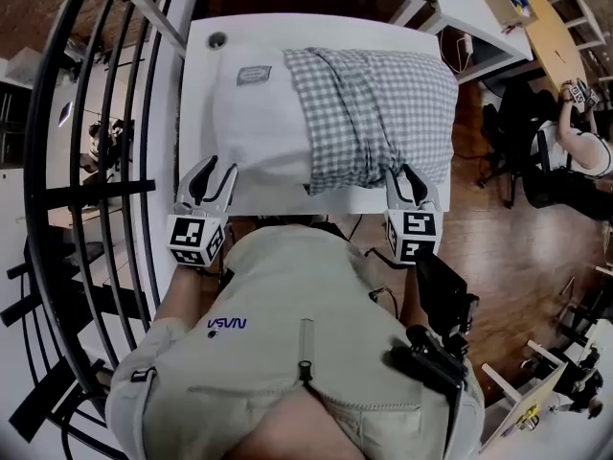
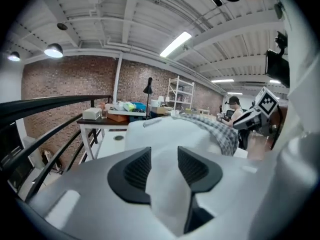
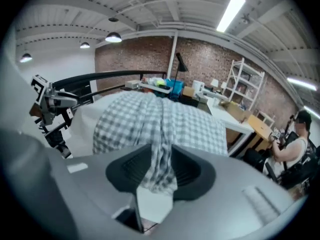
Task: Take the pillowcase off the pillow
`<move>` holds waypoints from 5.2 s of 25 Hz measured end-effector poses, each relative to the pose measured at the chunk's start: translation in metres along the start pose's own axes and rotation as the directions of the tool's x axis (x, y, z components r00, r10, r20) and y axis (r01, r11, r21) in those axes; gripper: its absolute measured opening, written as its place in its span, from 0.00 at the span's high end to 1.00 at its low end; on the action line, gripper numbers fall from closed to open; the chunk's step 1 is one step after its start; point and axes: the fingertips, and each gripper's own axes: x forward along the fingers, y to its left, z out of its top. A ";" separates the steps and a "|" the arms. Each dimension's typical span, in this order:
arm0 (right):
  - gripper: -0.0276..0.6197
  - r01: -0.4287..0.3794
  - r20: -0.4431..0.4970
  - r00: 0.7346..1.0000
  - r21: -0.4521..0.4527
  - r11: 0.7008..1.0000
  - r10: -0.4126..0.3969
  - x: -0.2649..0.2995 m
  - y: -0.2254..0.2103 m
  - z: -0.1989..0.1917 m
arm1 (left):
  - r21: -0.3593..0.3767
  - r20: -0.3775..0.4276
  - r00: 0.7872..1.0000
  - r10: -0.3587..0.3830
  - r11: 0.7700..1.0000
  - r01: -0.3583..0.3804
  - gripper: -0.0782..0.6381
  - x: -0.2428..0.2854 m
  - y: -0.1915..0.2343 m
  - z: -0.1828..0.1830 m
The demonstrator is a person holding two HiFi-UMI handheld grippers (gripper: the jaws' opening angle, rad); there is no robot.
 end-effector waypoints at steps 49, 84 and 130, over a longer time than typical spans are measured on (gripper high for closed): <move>0.94 0.226 -0.109 0.962 -0.191 0.955 -0.250 0.180 -0.154 0.123 | -0.088 -0.036 0.994 -0.103 0.991 0.100 0.87 0.129 0.035 0.088; 0.90 0.147 -0.062 0.987 -0.008 0.989 -0.147 0.092 0.094 -0.021 | 0.440 -0.272 0.948 -0.165 0.855 0.275 0.82 0.120 -0.070 -0.052; 0.73 -0.200 0.352 0.921 0.066 0.978 0.165 0.049 -0.102 0.120 | 0.217 0.073 0.986 -0.150 0.967 0.131 0.51 0.159 -0.093 0.147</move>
